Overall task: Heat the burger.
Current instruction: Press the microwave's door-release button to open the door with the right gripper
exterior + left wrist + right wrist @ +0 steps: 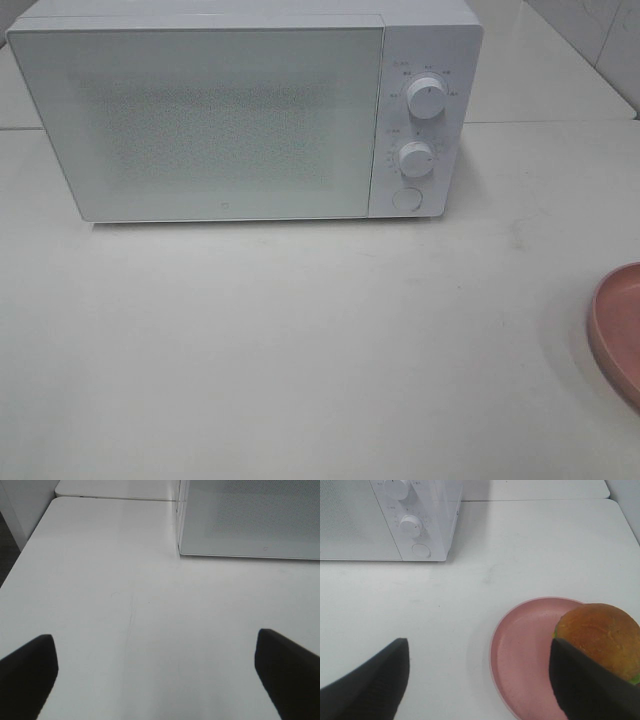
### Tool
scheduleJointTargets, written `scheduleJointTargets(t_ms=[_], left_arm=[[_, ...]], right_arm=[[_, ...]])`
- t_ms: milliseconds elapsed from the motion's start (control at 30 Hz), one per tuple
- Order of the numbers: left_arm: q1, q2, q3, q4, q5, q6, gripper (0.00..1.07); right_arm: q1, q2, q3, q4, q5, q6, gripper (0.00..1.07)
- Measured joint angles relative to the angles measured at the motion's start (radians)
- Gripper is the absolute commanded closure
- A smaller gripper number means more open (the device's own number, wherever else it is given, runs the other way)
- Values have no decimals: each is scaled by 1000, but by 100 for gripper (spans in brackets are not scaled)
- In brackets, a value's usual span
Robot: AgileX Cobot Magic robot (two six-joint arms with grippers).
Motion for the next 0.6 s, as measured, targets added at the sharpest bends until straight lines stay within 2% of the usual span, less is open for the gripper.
scheduleJointTargets(t_ms=[600], left_arm=[[0,0,0,0,0,0,7]], right_arm=[[0,290,0,7,-256,0,32]])
